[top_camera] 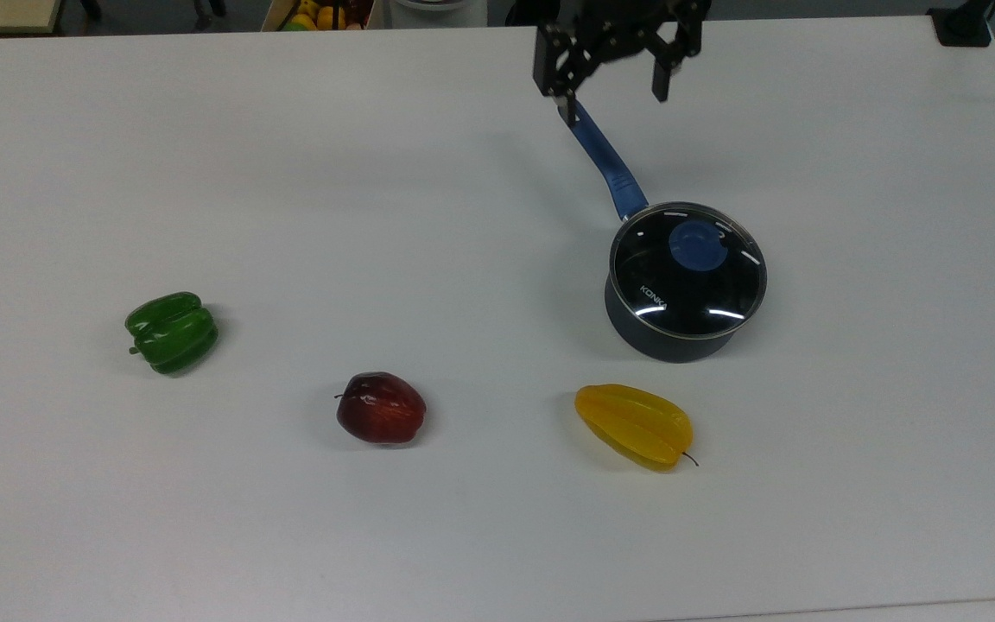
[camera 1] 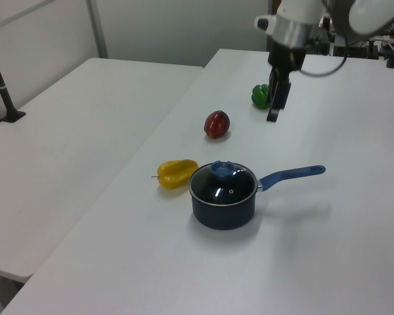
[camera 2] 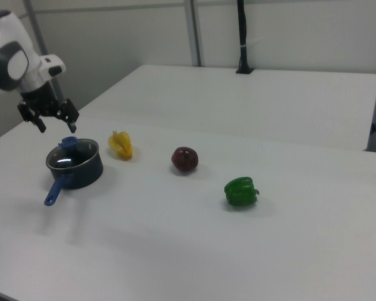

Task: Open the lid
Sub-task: 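Lower the open gripper over the blue knob of the glass lid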

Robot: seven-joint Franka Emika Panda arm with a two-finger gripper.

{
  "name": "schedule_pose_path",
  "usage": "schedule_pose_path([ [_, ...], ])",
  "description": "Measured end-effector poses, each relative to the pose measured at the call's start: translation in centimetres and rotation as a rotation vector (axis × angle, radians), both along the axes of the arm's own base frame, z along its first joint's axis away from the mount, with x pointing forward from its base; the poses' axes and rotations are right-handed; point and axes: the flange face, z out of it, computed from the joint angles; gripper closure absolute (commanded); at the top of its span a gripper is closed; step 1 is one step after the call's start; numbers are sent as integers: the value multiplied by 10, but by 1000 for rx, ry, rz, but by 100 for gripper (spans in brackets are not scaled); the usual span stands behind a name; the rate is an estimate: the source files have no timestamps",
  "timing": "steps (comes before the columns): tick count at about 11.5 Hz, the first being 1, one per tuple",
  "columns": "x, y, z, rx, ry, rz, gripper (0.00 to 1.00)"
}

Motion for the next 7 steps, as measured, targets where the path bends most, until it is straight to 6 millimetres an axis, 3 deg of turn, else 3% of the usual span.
schedule_pose_path([
  [7, 20, 52, -86, 101, -117, -24, 0],
])
